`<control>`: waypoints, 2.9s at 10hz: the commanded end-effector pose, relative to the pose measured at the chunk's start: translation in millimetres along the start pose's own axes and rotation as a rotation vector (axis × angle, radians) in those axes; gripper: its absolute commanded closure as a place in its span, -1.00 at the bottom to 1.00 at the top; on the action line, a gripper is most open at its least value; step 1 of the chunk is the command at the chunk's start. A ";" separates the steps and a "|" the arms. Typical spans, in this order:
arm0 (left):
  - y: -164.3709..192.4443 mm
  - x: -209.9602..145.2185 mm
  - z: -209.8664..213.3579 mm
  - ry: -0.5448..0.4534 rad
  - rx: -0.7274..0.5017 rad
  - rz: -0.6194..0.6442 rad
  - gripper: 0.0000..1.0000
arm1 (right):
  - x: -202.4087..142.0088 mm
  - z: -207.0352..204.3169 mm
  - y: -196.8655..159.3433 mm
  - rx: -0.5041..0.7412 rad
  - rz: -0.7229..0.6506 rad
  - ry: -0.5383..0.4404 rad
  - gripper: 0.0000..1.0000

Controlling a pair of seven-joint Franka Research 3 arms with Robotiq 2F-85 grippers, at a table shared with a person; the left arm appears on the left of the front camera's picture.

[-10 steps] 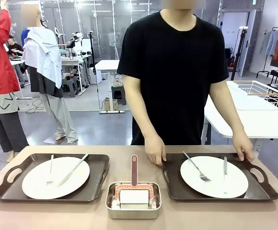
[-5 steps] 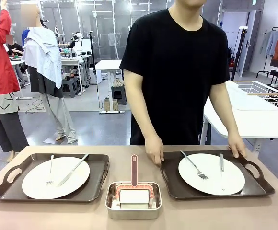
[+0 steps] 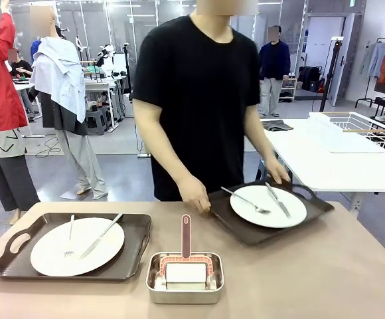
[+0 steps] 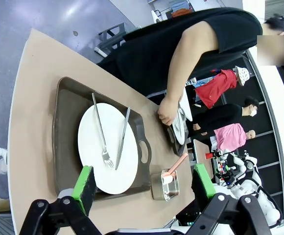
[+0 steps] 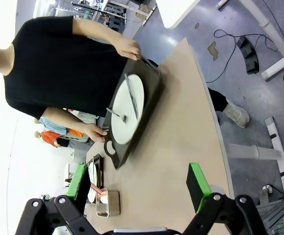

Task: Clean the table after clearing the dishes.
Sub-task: When the left (or right) Handle tray is removed, use the left hand (or right hand) to clean the left (or right) side of the table with the Lint Roller.

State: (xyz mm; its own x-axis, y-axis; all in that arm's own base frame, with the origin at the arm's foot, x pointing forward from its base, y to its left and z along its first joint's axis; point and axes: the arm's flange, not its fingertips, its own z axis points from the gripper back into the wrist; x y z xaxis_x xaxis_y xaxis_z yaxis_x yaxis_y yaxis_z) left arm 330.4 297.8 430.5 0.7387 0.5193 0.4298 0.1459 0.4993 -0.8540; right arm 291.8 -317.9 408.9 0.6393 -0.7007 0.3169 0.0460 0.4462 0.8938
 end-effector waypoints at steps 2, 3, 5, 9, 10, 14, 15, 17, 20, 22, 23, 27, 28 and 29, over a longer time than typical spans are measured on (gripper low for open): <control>-0.6 3.5 3.0 -0.005 -0.018 -0.001 -1.00 | 1.2 2.4 0.0 0.017 -0.002 -0.004 -1.00; -0.6 3.5 3.0 -0.005 -0.018 -0.001 -1.00 | 1.2 2.4 0.0 0.017 -0.002 -0.004 -1.00; -0.6 3.5 3.0 -0.005 -0.018 -0.001 -1.00 | 1.2 2.4 0.0 0.017 -0.002 -0.004 -1.00; -0.6 3.5 3.0 -0.005 -0.018 -0.001 -1.00 | 14.1 -14.4 44.5 0.020 0.128 0.066 -1.00; -0.6 3.5 3.0 -0.005 -0.018 -0.001 -1.00 | 26.4 -36.6 84.9 0.018 0.218 0.107 -1.00; -0.6 3.5 3.0 -0.005 -0.018 -0.001 -1.00 | -26.0 -186.0 241.9 0.005 0.622 0.419 -1.00; -0.6 3.5 3.0 -0.005 -0.018 -0.001 -1.00 | -56.7 -222.6 268.3 0.001 0.713 0.489 -1.00; -0.6 3.5 3.0 -0.005 -0.018 -0.001 -1.00 | -111.5 -278.2 296.4 -0.013 0.831 0.602 -1.00; -0.6 3.5 3.0 -0.005 -0.018 -0.001 -1.00 | -158.5 -314.9 305.5 -0.015 0.914 0.680 -1.00; -0.6 3.5 3.0 -0.005 -0.018 -0.001 -1.00 | -161.7 -317.2 309.8 0.006 0.899 0.693 -1.00; -0.6 3.5 3.0 -0.005 -0.018 -0.001 -1.00 | -161.7 -317.2 309.8 0.006 0.899 0.693 -1.00; -0.6 3.5 3.0 -0.005 -0.018 -0.001 -1.00 | -161.7 -317.2 309.8 0.006 0.899 0.693 -1.00; -0.6 3.5 3.0 -0.005 -0.018 -0.001 -1.00 | -161.7 -317.2 309.8 0.006 0.899 0.693 -1.00; -0.6 3.5 3.0 -0.005 -0.018 -0.001 -1.00 | -158.1 -317.6 306.4 0.005 0.898 0.688 -1.00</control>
State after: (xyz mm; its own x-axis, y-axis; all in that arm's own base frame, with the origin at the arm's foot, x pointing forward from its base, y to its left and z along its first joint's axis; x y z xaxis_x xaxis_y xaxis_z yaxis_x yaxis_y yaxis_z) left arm 330.5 298.8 430.3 0.7385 0.5201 0.4290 0.1454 0.4985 -0.8546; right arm 448.7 106.1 531.9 0.7259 0.3275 0.6048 -0.6448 0.6301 0.4327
